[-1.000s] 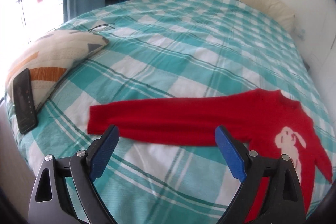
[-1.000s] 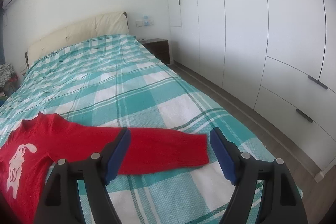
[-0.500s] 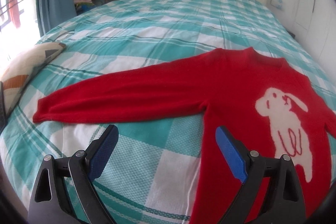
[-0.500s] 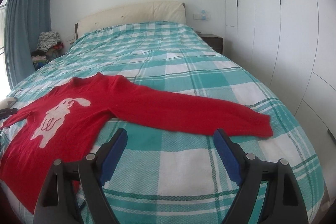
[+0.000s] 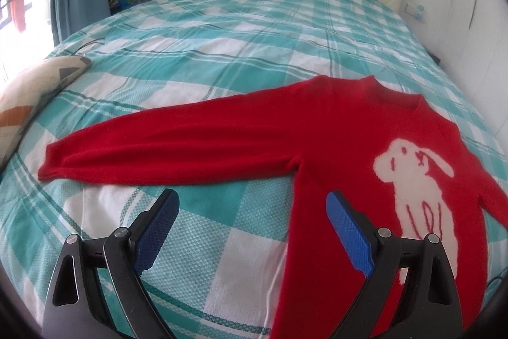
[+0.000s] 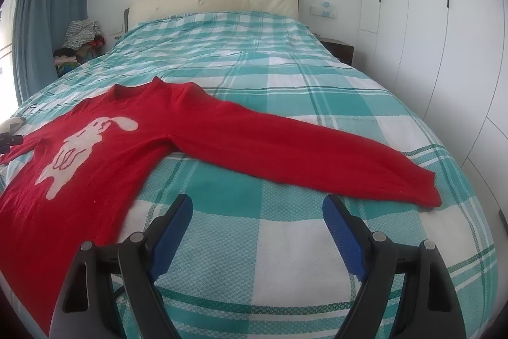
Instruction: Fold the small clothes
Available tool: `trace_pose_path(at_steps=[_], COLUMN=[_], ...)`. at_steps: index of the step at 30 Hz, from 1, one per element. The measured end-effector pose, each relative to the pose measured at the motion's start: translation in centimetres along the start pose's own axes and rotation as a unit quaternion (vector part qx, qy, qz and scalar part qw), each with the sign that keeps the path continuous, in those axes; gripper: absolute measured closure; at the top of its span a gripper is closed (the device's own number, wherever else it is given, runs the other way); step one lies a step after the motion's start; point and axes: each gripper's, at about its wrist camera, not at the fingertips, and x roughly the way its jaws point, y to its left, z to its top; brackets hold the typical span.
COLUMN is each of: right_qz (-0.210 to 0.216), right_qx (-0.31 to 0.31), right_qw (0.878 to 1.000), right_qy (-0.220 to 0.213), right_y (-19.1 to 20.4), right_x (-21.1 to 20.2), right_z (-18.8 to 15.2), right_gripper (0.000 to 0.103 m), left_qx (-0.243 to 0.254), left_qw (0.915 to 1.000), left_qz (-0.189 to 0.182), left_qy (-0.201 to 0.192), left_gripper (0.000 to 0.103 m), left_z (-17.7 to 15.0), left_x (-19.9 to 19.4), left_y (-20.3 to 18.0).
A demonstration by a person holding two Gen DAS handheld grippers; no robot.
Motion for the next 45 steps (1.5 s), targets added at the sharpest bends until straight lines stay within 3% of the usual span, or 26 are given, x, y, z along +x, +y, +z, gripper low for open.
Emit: trace_pose_path(at_steps=[45], right_qz=[-0.001], right_qx=[0.017], right_qw=[1.000], right_qy=[-0.003], right_y=[-0.61], right_x=[-0.33], right_z=[-0.07], right_gripper=[0.020], left_qx=[-0.002], left_qw=[0.9998], left_qz=[0.020], left_qy=[0.006], left_gripper=[0.008], left_z=[-0.60], left_x=[0.06], left_y=[0.21])
